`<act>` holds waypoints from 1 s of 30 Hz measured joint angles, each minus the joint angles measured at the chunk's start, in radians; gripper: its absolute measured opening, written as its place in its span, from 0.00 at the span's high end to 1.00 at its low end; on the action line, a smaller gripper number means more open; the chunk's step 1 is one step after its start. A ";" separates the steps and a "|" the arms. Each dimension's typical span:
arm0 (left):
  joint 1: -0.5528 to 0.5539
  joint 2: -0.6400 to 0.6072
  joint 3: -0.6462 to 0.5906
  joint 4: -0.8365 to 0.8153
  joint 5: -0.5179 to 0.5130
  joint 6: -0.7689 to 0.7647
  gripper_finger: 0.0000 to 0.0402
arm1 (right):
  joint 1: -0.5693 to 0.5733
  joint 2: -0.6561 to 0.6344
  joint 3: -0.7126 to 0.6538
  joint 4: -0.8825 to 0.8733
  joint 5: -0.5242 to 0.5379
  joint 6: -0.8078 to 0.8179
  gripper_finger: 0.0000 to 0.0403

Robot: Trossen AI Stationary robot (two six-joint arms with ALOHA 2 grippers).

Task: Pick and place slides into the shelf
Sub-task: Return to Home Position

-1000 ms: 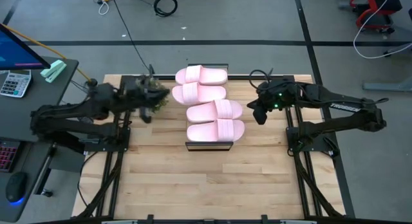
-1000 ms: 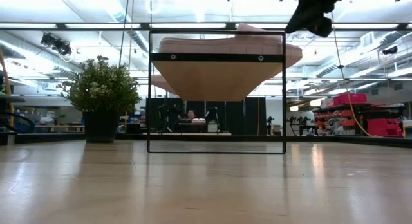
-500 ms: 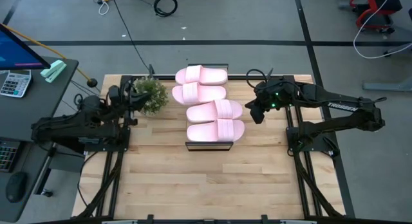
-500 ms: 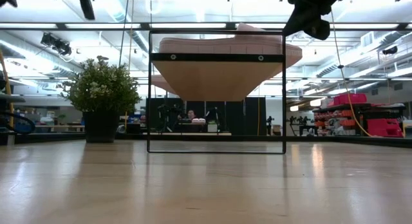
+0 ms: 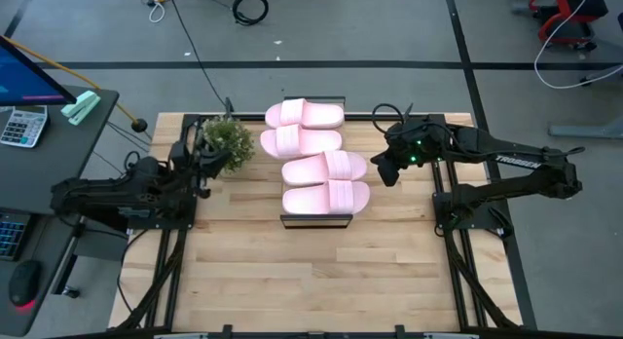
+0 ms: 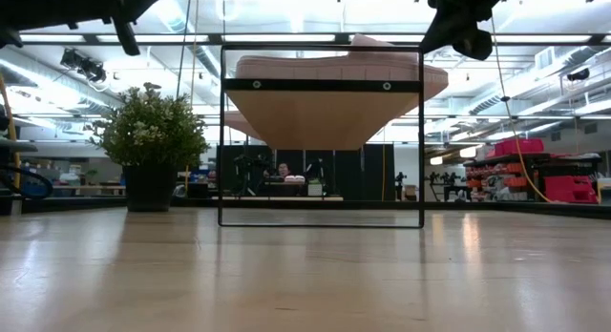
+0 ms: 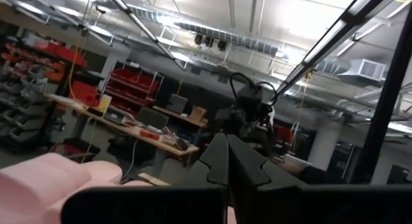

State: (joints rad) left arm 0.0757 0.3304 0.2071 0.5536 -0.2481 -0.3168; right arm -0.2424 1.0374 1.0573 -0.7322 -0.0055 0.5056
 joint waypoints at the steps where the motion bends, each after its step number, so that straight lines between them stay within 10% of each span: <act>1: -0.006 -0.011 -0.003 -0.002 -0.003 0.009 1.00 | 0.000 0.000 0.000 0.000 0.000 0.000 1.00; 15: -0.030 -0.285 -0.004 -0.237 -0.018 0.043 1.00 | 0.000 0.000 0.000 -0.001 0.006 0.040 1.00; 30: -0.030 -0.306 -0.003 -0.278 0.017 0.087 1.00 | 0.000 0.000 0.000 -0.001 0.043 0.106 1.00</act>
State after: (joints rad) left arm 0.0460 0.0242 0.2039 0.2756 -0.2307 -0.2300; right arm -0.2424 1.0374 1.0575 -0.7330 0.0379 0.6112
